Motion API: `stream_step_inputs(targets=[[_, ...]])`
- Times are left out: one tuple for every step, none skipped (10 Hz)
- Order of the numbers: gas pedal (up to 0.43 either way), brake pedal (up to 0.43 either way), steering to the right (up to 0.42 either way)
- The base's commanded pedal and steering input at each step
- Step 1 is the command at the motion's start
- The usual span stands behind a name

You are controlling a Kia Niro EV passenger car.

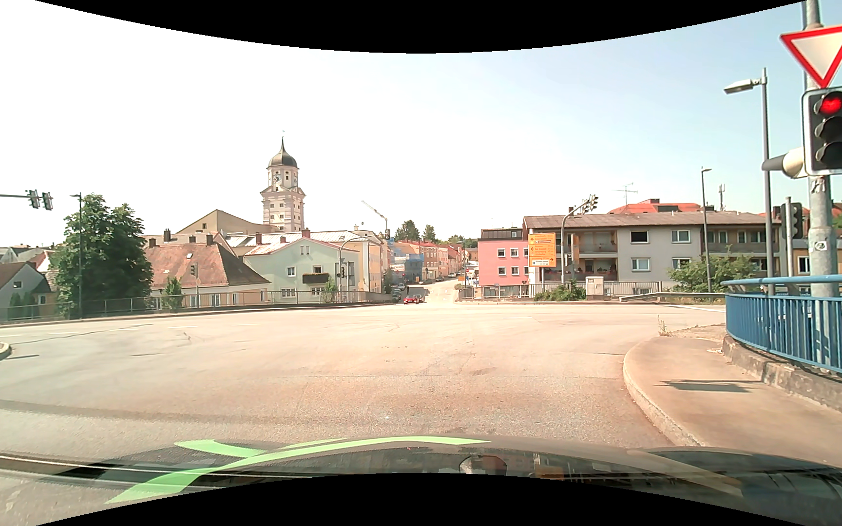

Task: Follow the waypoints while adhering to traffic rules and regulations

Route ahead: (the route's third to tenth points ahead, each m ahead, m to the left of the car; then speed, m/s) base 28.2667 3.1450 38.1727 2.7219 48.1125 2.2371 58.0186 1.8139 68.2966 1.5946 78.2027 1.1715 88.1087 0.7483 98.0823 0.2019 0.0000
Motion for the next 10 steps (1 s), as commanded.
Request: stream_step_inputs(targets=[[0.000,0.287,-0.008],[0.000,0.287,-0.008],[0.000,0.287,-0.008],[0.000,0.287,-0.008],[0.000,0.287,-0.008],[0.000,0.287,-0.008],[0.000,0.287,-0.008],[0.000,0.293,-0.008],[0.000,0.293,-0.007],[0.000,0.287,-0.008]])
